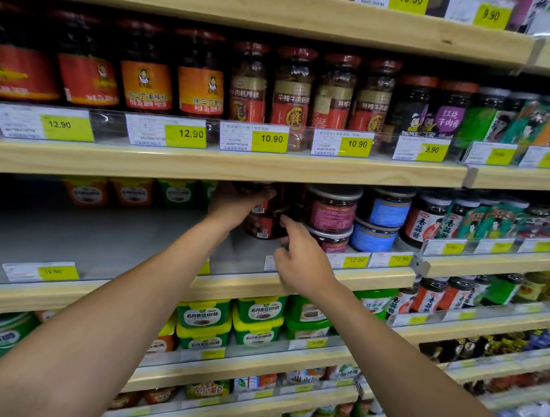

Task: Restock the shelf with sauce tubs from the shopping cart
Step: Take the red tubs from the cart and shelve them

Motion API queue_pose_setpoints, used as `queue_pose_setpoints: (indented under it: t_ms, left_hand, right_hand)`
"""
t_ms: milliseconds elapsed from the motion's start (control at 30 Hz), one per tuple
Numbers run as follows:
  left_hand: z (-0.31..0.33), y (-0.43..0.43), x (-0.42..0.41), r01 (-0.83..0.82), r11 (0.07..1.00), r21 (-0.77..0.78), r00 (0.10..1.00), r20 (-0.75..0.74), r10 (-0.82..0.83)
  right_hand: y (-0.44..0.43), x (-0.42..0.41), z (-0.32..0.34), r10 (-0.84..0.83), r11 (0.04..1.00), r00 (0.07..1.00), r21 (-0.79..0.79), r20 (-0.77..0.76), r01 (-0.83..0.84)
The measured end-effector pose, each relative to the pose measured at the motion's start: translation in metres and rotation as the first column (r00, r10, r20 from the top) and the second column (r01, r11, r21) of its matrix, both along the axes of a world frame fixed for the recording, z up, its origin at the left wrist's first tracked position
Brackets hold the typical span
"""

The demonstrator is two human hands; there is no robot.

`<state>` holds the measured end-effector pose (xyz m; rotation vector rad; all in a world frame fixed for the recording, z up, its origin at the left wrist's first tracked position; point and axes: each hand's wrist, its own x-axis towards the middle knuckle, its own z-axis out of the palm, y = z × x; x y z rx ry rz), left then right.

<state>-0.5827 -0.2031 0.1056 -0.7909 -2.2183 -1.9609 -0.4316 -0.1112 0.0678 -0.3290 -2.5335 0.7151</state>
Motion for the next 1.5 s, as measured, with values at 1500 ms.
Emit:
queue_pose_setpoints:
  t_ms: [1500]
  left_hand:
    - [-0.023,0.010,-0.043,0.295,0.908,-0.298,0.954,0.038,-0.298]
  right_hand:
    - [0.004,-0.013,-0.021,-0.083,0.946,0.992,0.319,0.094,0.049]
